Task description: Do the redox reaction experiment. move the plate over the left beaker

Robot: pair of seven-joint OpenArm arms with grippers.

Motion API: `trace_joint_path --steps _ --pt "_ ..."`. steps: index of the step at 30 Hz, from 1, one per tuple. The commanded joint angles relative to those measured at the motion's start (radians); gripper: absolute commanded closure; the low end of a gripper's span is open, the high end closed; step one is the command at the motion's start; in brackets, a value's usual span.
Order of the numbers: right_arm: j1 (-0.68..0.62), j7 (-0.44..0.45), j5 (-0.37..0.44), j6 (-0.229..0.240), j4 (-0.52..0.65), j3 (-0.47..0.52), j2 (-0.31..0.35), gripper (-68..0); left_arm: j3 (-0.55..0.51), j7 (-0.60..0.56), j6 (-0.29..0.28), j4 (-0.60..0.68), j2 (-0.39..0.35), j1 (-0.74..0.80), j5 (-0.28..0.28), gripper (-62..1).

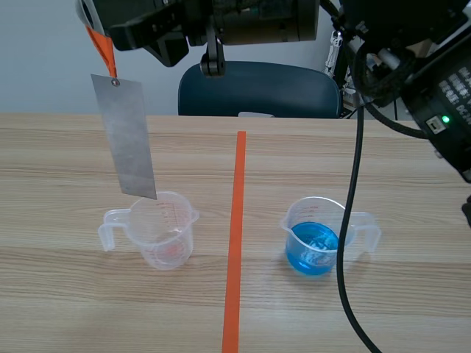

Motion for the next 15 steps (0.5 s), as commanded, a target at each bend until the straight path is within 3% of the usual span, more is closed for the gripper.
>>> trace_joint_path --steps 1,15 --pt "0.012 0.022 0.011 0.004 0.008 -0.004 -0.003 0.3 -0.008 -0.026 -0.002 0.011 -0.003 0.002 -0.014 -62.3" --pt "0.012 0.022 0.011 0.004 0.008 -0.004 -0.003 0.3 -0.008 -0.055 -0.002 0.011 -0.003 0.002 -0.036 -62.3"
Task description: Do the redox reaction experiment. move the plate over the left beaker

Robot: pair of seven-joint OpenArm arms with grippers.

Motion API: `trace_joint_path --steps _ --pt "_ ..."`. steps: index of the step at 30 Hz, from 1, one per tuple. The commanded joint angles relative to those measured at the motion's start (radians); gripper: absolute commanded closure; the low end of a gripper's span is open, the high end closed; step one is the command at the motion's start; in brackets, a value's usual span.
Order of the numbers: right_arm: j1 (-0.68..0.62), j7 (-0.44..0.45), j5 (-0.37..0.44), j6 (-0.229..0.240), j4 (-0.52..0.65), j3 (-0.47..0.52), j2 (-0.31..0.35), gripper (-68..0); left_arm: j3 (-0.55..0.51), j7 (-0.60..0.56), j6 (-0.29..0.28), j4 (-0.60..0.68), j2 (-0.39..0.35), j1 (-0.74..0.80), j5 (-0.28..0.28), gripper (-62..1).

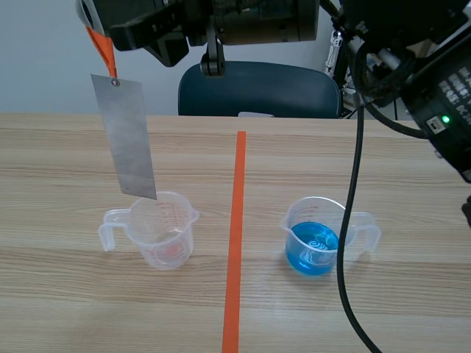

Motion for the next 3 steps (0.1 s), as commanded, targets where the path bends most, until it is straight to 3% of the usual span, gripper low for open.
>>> trace_joint_path --steps 1,3 --pt "0.012 0.022 0.011 0.003 0.008 -0.004 -0.003 0.3 -0.008 -0.013 -0.002 0.011 -0.003 0.002 -0.01 -62.3" --pt "0.012 0.022 0.011 0.003 0.008 -0.004 -0.003 0.3 -0.008 -0.013 -0.002 0.011 -0.003 0.002 -0.01 -62.3"
